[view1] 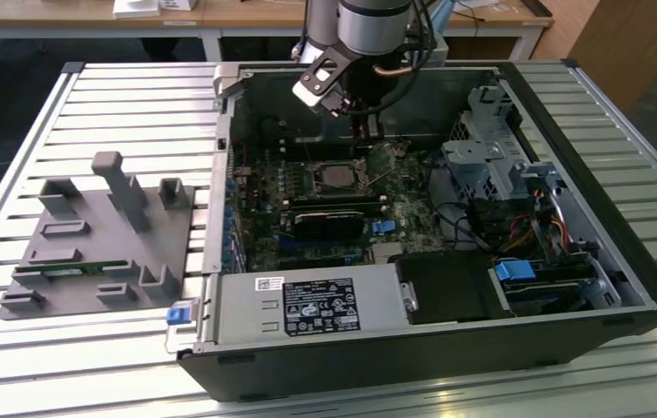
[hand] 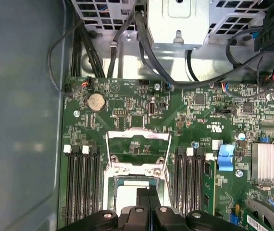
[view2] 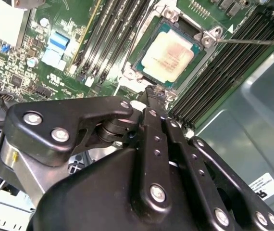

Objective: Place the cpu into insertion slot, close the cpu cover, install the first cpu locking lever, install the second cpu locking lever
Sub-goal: 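Close the cpu cover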

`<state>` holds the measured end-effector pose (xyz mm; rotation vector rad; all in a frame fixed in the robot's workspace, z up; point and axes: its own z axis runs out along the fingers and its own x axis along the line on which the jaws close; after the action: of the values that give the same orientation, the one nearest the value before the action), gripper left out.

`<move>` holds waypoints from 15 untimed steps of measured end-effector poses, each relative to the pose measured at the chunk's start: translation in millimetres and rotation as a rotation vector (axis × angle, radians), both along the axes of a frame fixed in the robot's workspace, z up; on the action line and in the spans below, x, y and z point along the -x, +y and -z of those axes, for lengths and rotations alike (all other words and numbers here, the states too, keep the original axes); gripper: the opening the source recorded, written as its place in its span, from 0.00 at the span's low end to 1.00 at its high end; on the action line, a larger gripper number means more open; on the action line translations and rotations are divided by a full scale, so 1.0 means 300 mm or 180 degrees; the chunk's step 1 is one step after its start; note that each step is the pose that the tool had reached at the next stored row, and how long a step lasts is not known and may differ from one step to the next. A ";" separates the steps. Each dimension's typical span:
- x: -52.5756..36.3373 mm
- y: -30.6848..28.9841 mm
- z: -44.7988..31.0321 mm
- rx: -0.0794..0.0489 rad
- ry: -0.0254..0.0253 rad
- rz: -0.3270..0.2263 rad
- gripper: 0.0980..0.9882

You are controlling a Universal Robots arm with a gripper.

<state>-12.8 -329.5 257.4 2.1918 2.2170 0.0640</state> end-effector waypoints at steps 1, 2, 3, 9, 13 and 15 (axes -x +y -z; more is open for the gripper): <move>-0.004 0.000 0.000 0.0000 0.0000 0.0000 0.02; -0.008 0.000 0.000 0.0001 0.0000 0.0000 0.02; -0.011 0.000 0.000 0.0001 0.0000 0.0000 0.02; -0.012 0.000 -0.007 -0.0001 0.0000 0.0000 0.02; -0.029 0.000 -0.007 0.0000 0.0000 0.0000 0.02; -0.045 0.000 -0.007 0.0000 0.0000 0.0000 0.02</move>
<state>0.6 -329.4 259.6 2.1918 2.2169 0.0639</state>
